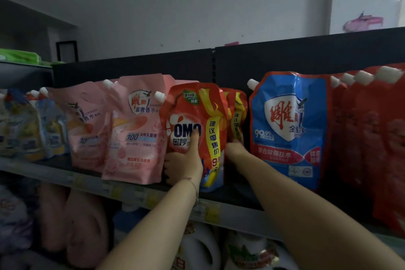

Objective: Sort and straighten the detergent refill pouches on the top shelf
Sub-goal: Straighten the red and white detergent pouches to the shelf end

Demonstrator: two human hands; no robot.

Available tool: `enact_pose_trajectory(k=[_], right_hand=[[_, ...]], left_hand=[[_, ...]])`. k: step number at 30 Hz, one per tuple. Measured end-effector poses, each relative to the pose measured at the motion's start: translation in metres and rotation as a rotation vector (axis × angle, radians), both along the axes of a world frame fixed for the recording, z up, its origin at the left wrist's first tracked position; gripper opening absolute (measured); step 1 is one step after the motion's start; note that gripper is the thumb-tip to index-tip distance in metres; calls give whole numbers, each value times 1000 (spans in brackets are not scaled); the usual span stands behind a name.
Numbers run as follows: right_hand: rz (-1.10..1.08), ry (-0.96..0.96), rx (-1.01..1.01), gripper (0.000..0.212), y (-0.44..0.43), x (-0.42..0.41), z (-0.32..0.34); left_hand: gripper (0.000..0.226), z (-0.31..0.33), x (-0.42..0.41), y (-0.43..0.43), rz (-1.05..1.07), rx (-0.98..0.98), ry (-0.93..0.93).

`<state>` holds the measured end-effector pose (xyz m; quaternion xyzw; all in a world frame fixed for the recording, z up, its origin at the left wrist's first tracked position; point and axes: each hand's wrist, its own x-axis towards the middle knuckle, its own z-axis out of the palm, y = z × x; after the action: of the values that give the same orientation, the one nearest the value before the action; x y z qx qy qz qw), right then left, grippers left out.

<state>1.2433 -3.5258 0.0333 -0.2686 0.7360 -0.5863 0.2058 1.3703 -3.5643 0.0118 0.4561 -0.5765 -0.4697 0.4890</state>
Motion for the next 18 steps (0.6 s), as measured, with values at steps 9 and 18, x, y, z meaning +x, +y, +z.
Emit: enact_pose_trajectory(k=[9, 18], right_hand=[[-122, 220, 60, 31, -8, -8, 6], [-277, 247, -22, 25, -3, -6, 5]], left_hand=[[124, -12, -4, -2, 51, -41, 133], [120, -16, -4, 2, 62, -40, 263]])
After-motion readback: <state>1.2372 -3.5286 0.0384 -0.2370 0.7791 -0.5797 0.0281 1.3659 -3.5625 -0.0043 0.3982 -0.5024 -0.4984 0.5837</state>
